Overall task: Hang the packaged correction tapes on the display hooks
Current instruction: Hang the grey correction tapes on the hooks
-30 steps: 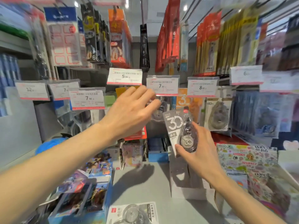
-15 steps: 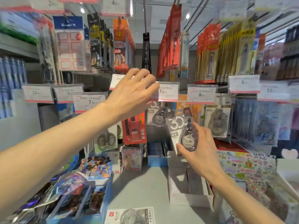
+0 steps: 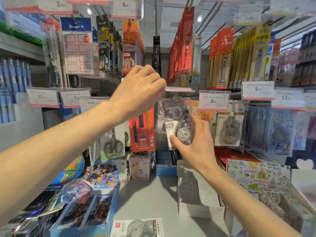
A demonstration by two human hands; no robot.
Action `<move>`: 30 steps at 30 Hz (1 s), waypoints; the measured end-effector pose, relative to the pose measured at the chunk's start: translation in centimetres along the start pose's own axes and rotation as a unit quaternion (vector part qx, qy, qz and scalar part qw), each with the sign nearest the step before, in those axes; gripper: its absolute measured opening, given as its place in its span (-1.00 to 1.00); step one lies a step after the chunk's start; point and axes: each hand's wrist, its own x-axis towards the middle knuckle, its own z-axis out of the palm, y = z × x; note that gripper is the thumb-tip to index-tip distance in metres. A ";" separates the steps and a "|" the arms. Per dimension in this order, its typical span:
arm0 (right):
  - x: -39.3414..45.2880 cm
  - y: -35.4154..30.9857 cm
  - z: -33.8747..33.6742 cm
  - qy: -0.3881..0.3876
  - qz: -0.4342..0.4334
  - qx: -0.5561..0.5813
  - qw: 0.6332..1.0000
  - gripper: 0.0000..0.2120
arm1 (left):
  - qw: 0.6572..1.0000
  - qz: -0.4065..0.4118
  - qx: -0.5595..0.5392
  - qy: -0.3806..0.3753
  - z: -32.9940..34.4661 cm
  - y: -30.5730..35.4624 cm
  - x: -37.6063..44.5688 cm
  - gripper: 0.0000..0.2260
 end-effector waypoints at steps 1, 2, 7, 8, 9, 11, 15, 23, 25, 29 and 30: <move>0.3 -0.3 0.3 0.002 0.005 0.001 1.000 -0.14 | 1.000 -0.002 -0.002 0.001 0.0 -0.1 -0.1 -0.82; 0.5 -0.5 0.6 0.004 0.010 0.002 1.000 -0.14 | 1.000 -0.003 -0.004 0.001 0.0 -0.1 -0.1 -0.81; 1.3 -1.4 1.5 -0.004 0.035 -0.009 0.999 -0.11 | 1.000 0.000 -0.011 0.003 -0.1 0.0 -0.2 -0.81; 1.3 -1.5 1.7 -0.005 0.039 -0.008 0.999 -0.11 | 1.000 0.001 -0.012 0.003 -0.1 0.1 -0.3 -0.81; 1.4 -1.6 1.8 -0.004 0.041 -0.009 0.999 -0.12 | 1.000 0.001 -0.013 0.004 -0.1 0.0 -0.3 -0.81; 1.5 -1.7 2.1 -0.003 0.044 -0.023 0.999 -0.15 | 1.000 0.001 -0.017 0.007 -0.1 0.0 -0.3 -0.81; 1.9 -1.6 3.1 -0.015 0.070 -0.069 0.995 -0.19 | 1.000 0.004 -0.023 0.010 0.0 0.0 -0.4 -0.81; 3.7 -1.1 5.6 -0.075 0.132 -0.096 0.984 -0.36 | 1.000 0.010 -0.023 0.004 0.0 0.1 -0.8 -0.80; 4.0 -1.1 5.8 -0.060 0.133 -0.085 0.986 -0.20 | 1.000 0.015 -0.018 0.003 -0.1 0.2 -0.9 -0.81; 3.8 -0.4 5.8 -0.081 0.144 -0.088 0.982 -0.22 | 0.999 0.034 -0.001 -0.002 -0.2 0.3 -1.5 -0.81; 3.6 -0.1 5.8 -0.081 0.139 -0.093 0.982 -0.25 | 0.999 0.041 0.002 -0.003 -0.2 0.4 -1.8 -0.81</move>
